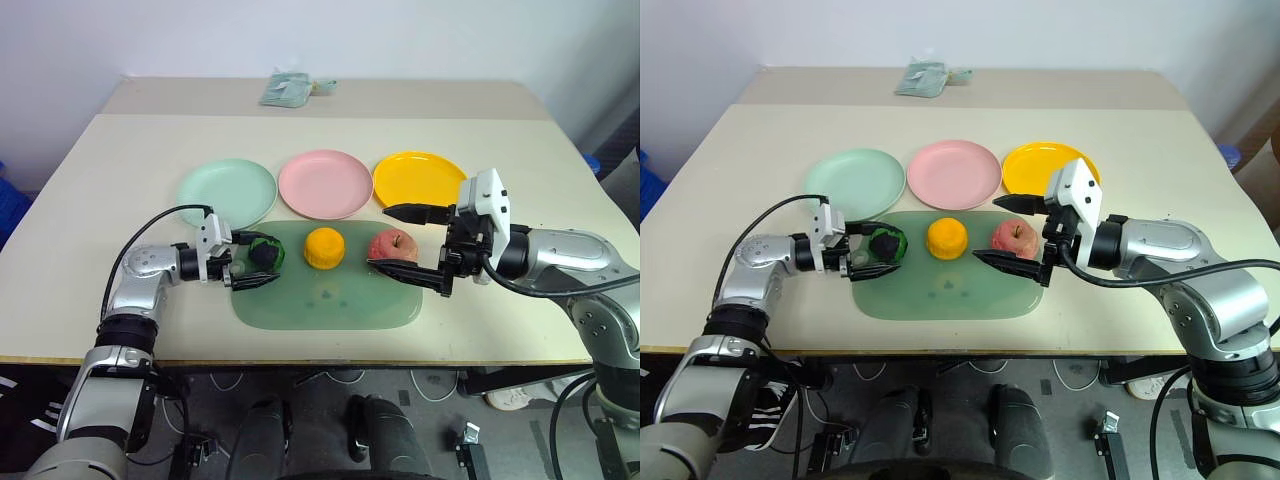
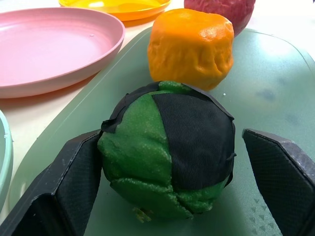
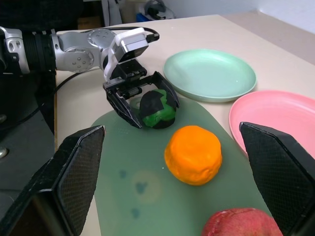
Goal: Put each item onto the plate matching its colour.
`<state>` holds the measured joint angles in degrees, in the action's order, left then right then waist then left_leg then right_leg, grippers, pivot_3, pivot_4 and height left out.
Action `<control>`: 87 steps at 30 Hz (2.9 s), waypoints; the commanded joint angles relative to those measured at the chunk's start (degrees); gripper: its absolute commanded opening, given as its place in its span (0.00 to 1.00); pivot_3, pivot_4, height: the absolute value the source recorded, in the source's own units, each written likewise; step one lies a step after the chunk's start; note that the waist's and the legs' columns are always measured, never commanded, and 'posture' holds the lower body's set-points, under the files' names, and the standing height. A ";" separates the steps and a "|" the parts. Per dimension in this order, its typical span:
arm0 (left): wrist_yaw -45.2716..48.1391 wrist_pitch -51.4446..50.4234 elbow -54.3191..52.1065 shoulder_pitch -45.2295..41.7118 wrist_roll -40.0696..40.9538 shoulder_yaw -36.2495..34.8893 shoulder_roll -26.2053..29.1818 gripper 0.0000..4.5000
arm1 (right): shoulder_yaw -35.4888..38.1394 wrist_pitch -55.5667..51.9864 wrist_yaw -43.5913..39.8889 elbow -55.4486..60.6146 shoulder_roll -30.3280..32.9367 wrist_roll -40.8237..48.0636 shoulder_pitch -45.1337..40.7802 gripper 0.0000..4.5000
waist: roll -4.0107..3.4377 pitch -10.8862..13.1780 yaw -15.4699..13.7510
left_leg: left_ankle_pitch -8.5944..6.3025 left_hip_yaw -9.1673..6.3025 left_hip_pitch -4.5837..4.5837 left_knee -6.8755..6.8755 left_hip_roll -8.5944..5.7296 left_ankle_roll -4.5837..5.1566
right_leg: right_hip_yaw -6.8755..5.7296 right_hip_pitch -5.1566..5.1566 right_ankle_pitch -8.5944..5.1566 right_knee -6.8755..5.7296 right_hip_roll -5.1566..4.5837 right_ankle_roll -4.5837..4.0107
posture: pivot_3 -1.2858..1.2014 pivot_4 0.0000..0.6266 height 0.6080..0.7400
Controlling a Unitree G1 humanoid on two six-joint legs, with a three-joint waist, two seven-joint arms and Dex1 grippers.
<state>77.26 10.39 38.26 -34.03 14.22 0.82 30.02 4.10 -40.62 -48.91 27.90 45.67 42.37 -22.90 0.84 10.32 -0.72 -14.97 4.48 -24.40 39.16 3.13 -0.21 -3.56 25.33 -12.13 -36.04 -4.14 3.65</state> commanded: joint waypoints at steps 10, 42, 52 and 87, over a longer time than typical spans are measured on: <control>1.46 3.88 3.00 -1.32 1.85 -2.38 -0.28 0.89 | 2.08 2.13 -0.23 1.17 0.23 -0.86 -0.70 1.00 | 0.00 0.00 0.02 | 0.00 0.00 0.00 0.00 0.00 0.00 | 0.00 0.01 0.00 0.00 0.00 0.00 | 0.52 0.24 1.00; -12.29 5.27 7.98 -9.10 4.23 -10.91 -2.36 0.61 | 2.09 2.89 4.10 -2.12 -2.57 -3.30 -2.97 1.00 | 0.02 0.00 -0.01 | 0.00 -0.01 -0.02 0.01 -0.01 0.00 | -0.01 0.00 0.08 0.00 -0.01 0.13 | 0.52 0.24 1.00; -31.29 9.06 20.24 -15.93 -2.37 -11.78 -1.15 0.61 | -0.76 0.45 12.70 -7.75 -8.70 -8.63 -7.53 1.00 | 0.02 0.00 0.01 | -0.01 0.05 -0.02 -0.04 -0.02 0.02 | -0.02 0.03 0.11 -0.02 0.01 0.19 | 0.52 0.24 1.00; -1.72 -5.58 6.27 -13.38 11.12 -13.72 1.41 0.99 | -2.71 3.67 7.68 -2.40 -8.68 -10.56 -7.62 1.00 | 0.02 0.01 0.22 | -0.01 0.06 -0.02 -0.05 -0.02 0.02 | -0.01 0.03 0.10 -0.01 0.01 0.18 | 0.52 0.24 1.00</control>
<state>69.18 10.40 50.26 -48.94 21.58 -12.76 30.00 1.68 -36.44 -41.42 23.47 36.57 32.04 -29.67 0.86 10.33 -0.50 -14.98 4.55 -24.42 39.11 3.12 -0.20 -3.57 25.36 -12.04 -36.06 -4.13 3.83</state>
